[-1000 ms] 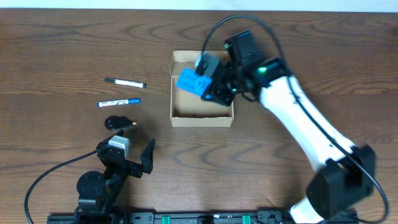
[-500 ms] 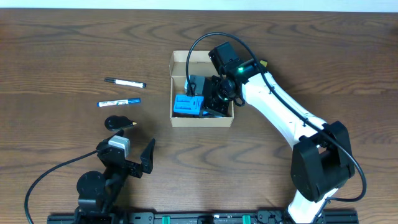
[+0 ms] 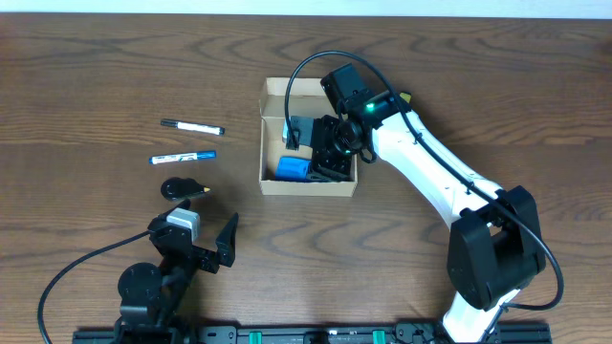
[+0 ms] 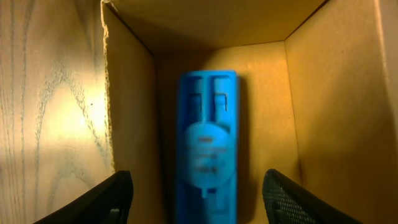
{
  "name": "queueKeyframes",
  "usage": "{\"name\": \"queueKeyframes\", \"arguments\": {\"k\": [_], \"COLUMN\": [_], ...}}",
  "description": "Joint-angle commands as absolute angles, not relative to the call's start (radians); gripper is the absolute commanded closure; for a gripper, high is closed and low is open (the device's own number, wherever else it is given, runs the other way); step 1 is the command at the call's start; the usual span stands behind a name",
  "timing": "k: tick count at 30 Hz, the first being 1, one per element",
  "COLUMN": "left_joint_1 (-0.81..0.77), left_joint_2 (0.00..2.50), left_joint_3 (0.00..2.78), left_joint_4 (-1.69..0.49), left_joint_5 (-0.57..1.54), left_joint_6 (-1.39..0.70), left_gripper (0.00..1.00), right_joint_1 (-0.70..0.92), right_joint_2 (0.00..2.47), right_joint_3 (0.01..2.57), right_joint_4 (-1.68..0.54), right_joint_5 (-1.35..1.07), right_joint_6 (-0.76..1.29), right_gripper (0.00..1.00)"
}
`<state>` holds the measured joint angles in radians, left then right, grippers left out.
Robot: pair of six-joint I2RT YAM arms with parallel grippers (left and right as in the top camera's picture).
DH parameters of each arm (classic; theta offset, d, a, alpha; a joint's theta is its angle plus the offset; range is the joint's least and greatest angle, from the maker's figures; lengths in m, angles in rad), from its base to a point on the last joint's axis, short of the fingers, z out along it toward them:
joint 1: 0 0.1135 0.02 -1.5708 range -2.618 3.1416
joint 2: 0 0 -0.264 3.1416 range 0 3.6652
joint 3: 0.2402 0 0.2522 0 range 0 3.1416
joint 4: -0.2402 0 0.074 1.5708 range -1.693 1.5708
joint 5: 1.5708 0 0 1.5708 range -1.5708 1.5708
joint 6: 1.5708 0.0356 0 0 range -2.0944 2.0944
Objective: Pack container
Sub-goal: 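Open the right gripper and lift it out toward the red stapler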
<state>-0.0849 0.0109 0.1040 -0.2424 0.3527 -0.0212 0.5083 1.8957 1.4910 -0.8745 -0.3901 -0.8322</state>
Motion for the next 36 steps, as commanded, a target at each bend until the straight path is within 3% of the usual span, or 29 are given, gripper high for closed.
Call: {"name": "queueKeyframes", "arguments": {"k": [1, 12, 21, 28, 36], "left_joint_1": [-0.079, -0.079, -0.079, -0.079, -0.079], "left_joint_2": [0.004, 0.004, 0.004, 0.004, 0.004], "left_joint_3": [0.08, 0.08, 0.08, 0.08, 0.08], "left_joint_4": [-0.249, -0.249, -0.249, -0.249, -0.249], "left_joint_5": [0.356, 0.356, 0.356, 0.356, 0.356], "left_joint_6": [-0.006, -0.006, -0.006, -0.006, -0.006], "left_gripper": [0.05, 0.05, 0.05, 0.05, 0.05], "right_joint_1": [0.511, 0.458, 0.231, 0.063, 0.005], "right_joint_2": [1.885, 1.721, 1.677, 1.695, 1.695], "right_joint_3": [1.501, 1.625, 1.618, 1.553, 1.37], "right_joint_4": [-0.876, -0.923, -0.939, -0.954, -0.929], "right_joint_5": [-0.409, -0.344, -0.18, -0.18, -0.126], "right_joint_6": [-0.808, -0.566, -0.205, -0.207, -0.4], "right_gripper": [0.32, 0.35, 0.34, 0.32, 0.32]}}
